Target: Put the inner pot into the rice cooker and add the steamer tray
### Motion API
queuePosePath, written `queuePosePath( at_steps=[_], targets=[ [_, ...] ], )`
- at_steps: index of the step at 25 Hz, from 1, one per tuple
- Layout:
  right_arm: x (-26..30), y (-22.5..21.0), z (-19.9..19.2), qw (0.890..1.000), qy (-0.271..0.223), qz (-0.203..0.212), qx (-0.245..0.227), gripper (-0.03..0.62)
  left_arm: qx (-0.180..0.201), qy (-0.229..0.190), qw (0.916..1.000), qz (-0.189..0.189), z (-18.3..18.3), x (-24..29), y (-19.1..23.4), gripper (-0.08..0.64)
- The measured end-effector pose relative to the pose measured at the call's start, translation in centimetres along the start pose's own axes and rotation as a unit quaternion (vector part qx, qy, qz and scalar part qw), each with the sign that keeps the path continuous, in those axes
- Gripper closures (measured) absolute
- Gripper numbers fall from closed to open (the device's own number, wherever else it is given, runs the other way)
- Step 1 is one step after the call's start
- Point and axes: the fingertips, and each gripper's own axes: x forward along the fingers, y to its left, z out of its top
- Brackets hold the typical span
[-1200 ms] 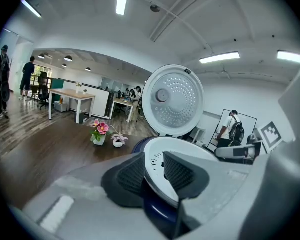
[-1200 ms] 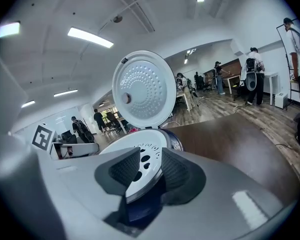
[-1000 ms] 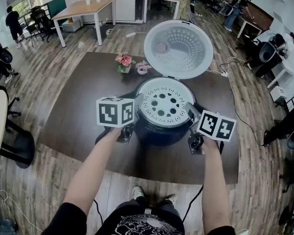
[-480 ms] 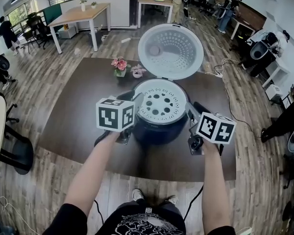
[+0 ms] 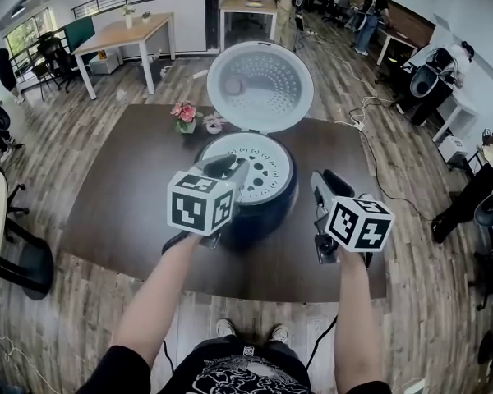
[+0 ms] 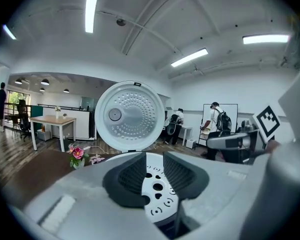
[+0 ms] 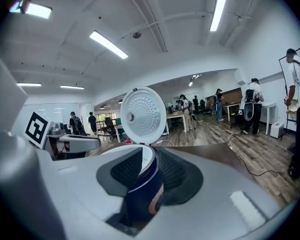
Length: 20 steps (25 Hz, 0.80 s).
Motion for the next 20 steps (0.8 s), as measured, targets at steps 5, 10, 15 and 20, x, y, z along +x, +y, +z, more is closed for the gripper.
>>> queuePosePath(
  at_steps=[5,10,15,20],
  targets=[
    [-1.7,-1.9,0.0,1.0,-0.01,0.002,-0.023,0.506,0.015,-0.003,0.9999,0.007,-0.3,1.3,-3.0,0.449],
    [-2.7,-3.3,0.0,0.999,-0.016,0.011,-0.04,0.537,0.022,-0.005,0.9995,0.023,-1.0,1.7,-5.1,0.457],
    [-3.3,-4.0,-0.4,0.998,-0.018,0.022,-0.052,0.554,0.019,-0.011,0.9987,0.045,-1.8,1.0,-5.3,0.477],
    [-3.8,-4.3,-0.3,0.998,-0.021,0.037,-0.045,0.579,0.008,-0.014,0.9971,0.074,-2.3,-0.5,-5.1,0.508]
  ],
)
